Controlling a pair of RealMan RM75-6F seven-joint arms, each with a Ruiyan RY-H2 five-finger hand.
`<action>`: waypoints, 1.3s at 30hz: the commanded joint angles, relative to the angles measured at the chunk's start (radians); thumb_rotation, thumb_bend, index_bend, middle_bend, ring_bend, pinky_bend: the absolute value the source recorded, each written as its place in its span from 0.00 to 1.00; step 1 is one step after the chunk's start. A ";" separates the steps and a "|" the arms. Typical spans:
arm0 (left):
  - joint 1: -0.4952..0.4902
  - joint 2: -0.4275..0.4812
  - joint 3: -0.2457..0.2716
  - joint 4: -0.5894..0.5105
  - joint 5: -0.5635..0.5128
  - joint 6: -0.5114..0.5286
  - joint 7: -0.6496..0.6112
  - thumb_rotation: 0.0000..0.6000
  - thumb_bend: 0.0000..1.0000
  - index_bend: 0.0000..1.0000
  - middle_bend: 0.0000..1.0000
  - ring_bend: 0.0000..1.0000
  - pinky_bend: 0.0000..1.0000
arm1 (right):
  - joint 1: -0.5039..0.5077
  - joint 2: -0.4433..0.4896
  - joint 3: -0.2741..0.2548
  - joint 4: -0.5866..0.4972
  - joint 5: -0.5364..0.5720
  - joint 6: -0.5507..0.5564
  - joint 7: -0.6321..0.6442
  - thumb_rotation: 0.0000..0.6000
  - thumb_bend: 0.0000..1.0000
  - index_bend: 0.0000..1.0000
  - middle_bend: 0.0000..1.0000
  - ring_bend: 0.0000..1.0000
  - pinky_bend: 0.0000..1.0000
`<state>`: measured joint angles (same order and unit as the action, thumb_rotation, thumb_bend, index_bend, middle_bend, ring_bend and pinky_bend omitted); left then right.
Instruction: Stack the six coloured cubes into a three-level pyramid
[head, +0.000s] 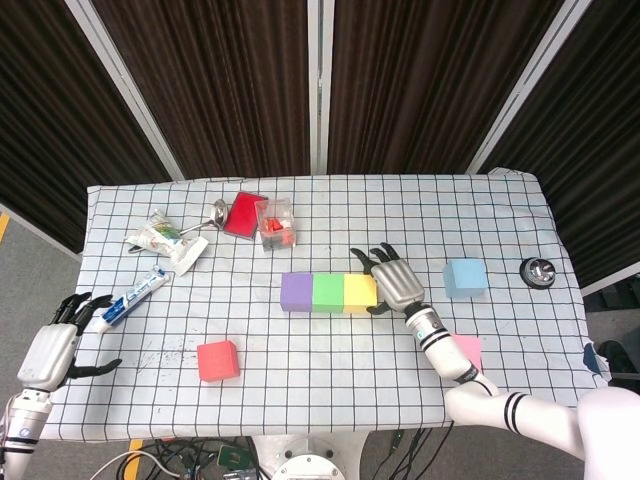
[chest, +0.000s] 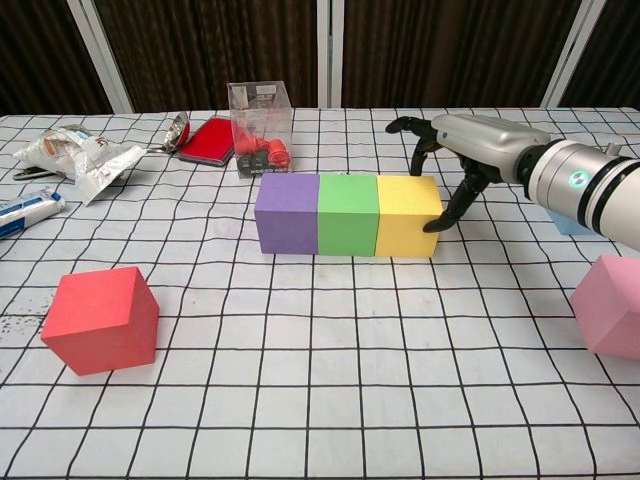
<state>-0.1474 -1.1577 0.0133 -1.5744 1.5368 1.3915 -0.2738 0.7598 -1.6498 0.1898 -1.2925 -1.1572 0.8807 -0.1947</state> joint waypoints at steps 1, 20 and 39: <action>0.000 -0.001 0.000 0.000 0.001 0.001 0.001 1.00 0.00 0.14 0.22 0.06 0.05 | 0.000 0.000 -0.001 0.002 -0.003 0.001 -0.001 1.00 0.08 0.00 0.51 0.11 0.00; -0.004 -0.001 -0.001 -0.002 0.000 -0.007 0.001 1.00 0.00 0.14 0.22 0.06 0.05 | 0.019 0.014 -0.001 -0.002 -0.038 -0.042 0.070 1.00 0.00 0.00 0.21 0.01 0.00; -0.002 0.003 -0.005 -0.007 0.001 0.001 -0.007 1.00 0.00 0.14 0.22 0.06 0.05 | -0.005 0.198 0.034 -0.175 -0.062 -0.037 0.195 1.00 0.00 0.00 0.03 0.00 0.00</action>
<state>-0.1498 -1.1553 0.0088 -1.5814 1.5379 1.3924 -0.2808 0.7601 -1.4776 0.2099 -1.4441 -1.2220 0.8369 -0.0147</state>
